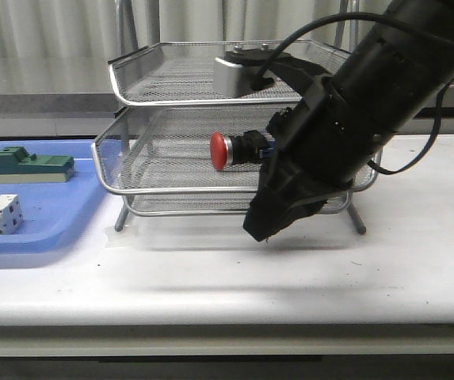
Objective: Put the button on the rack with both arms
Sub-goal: 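Push the middle mesh tray back into the rack with the right gripper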
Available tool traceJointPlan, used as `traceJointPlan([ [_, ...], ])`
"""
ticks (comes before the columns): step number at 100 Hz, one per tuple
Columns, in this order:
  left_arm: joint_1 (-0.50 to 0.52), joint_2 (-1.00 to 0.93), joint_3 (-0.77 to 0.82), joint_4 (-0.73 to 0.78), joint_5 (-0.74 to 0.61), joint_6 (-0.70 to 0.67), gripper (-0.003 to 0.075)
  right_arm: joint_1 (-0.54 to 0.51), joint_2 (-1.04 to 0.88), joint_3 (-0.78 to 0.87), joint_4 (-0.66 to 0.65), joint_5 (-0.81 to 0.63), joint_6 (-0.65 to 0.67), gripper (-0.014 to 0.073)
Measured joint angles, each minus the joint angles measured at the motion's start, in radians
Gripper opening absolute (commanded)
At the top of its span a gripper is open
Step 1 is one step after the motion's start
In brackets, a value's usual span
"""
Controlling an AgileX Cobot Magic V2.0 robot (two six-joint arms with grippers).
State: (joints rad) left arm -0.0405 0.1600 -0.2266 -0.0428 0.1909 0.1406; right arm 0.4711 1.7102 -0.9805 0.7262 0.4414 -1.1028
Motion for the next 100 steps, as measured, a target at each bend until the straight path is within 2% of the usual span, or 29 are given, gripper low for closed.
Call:
traceJointPlan([
  [39,0.000,0.000,0.000,0.000,0.000,0.000,-0.0020,-0.062,0.034,-0.057,-0.006,-0.022,0.000,-0.0066],
  [59,0.000,0.000,0.000,0.000,0.000,0.000,-0.0020,-0.065,0.030,-0.057,-0.006,0.039,0.032,-0.0060],
  [79,0.000,0.000,0.000,0.000,-0.002,0.000,-0.0020,-0.065,-0.054,-0.057,-0.066,0.146,0.188,-0.0060],
  [91,0.000,0.000,0.000,0.000,-0.002,0.000,-0.0020,-0.065,-0.137,-0.057,-0.202,0.181,0.353,-0.0060],
  [100,0.000,0.000,0.000,0.000,-0.004,0.000,-0.0020,-0.065,-0.210,-0.057,-0.351,0.216,0.506,-0.0060],
])
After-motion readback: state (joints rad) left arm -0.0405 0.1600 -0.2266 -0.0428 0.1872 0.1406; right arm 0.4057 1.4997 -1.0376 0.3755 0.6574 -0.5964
